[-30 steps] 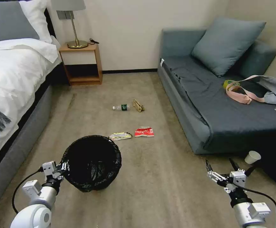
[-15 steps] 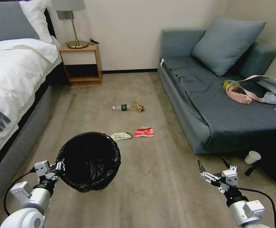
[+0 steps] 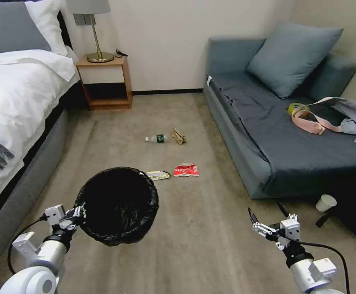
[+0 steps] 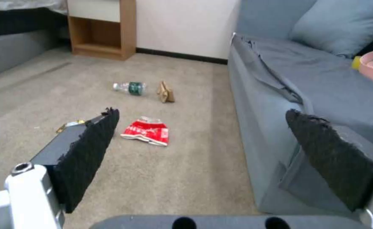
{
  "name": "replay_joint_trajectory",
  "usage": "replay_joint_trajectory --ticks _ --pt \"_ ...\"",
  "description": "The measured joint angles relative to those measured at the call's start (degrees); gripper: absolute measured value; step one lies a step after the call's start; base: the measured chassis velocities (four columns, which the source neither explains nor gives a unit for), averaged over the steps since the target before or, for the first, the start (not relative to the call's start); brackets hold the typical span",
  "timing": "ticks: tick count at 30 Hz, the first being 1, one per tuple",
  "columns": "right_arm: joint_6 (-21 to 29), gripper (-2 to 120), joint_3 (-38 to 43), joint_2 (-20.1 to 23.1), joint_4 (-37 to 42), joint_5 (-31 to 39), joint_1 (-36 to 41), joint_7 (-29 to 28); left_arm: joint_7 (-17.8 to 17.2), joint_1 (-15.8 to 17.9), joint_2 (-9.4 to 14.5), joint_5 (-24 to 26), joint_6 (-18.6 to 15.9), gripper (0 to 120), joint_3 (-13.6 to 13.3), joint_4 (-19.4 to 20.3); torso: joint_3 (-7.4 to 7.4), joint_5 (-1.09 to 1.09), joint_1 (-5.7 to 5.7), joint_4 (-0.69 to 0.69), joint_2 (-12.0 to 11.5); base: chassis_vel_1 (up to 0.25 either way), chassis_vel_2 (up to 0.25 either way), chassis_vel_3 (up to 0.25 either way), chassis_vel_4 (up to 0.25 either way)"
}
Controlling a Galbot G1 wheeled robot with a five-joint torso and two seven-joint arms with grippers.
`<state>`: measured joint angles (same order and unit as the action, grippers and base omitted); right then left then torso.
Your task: Pick up the trash bin, then pick up the garbage on the floor and place it into the trash bin.
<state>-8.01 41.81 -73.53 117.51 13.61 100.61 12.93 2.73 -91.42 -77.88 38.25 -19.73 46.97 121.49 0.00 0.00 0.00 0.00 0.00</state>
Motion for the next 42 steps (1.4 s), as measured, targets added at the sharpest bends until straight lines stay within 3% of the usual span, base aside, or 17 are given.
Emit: replay_joint_trajectory --ticks 7,42 --pt "0.0 100 -0.8 -0.3 0.0 -0.2 -0.3 0.1 -0.8 1.5 -0.6 -0.3 -1.2 5 -0.4 0.6 0.00 0.01 0.00 0.00 0.0 0.000 0.000 0.000 0.000" --pt "0.1 100 -1.2 -0.4 -0.3 -0.7 0.1 1.0 -0.7 0.9 -0.1 -0.1 0.1 5 2.4 -0.6 0.00 0.00 0.00 0.01 0.0 0.000 0.000 0.000 0.000"
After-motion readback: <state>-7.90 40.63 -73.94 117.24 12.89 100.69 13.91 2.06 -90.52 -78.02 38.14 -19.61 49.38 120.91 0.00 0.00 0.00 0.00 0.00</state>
